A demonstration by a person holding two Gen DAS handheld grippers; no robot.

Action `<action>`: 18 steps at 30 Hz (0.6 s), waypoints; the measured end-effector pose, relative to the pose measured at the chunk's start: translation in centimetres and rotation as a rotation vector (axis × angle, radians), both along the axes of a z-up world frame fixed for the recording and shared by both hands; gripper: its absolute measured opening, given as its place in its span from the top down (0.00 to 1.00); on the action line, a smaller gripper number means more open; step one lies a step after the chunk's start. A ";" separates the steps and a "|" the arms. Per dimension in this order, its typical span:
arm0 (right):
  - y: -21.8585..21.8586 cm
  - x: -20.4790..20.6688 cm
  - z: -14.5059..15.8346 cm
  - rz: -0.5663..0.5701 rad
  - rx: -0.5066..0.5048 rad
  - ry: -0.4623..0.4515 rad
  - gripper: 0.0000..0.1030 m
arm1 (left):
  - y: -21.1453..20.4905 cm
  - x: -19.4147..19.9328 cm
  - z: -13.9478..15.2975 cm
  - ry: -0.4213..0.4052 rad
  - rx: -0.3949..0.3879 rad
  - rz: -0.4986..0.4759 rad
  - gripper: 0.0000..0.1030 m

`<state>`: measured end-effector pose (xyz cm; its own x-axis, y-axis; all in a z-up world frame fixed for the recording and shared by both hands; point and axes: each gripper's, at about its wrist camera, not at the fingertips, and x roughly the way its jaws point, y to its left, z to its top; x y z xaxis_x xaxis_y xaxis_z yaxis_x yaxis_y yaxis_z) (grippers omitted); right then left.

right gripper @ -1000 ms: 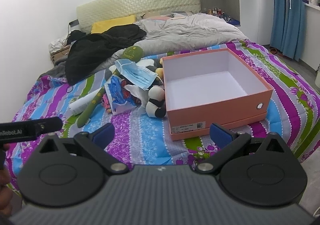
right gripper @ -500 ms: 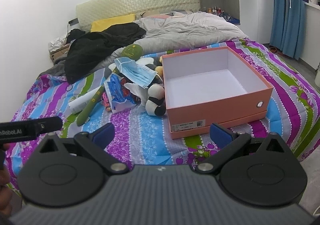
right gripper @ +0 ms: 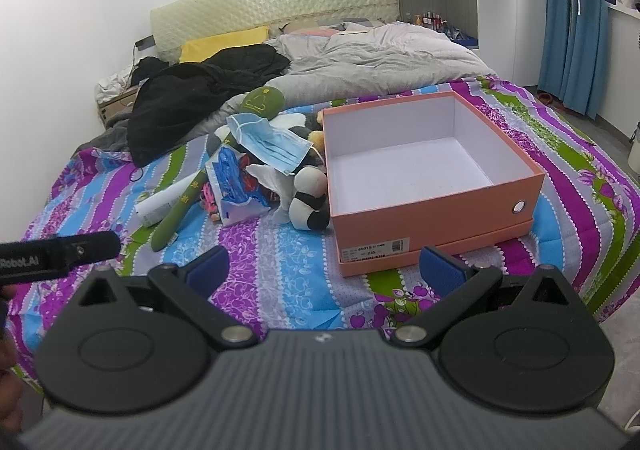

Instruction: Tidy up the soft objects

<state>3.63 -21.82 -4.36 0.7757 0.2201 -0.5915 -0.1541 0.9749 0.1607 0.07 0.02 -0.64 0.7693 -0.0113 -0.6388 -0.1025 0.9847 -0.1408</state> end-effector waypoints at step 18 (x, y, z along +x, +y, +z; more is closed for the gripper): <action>0.3 0.2 -0.8 0.003 -0.003 0.028 0.00 | 0.1 0.4 -0.8 0.016 -0.019 0.002 0.00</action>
<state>3.85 -21.49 -5.20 0.7581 0.2205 -0.6137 -0.1521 0.9749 0.1623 0.51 0.13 -1.41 0.7589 -0.0221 -0.6508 -0.1068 0.9817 -0.1579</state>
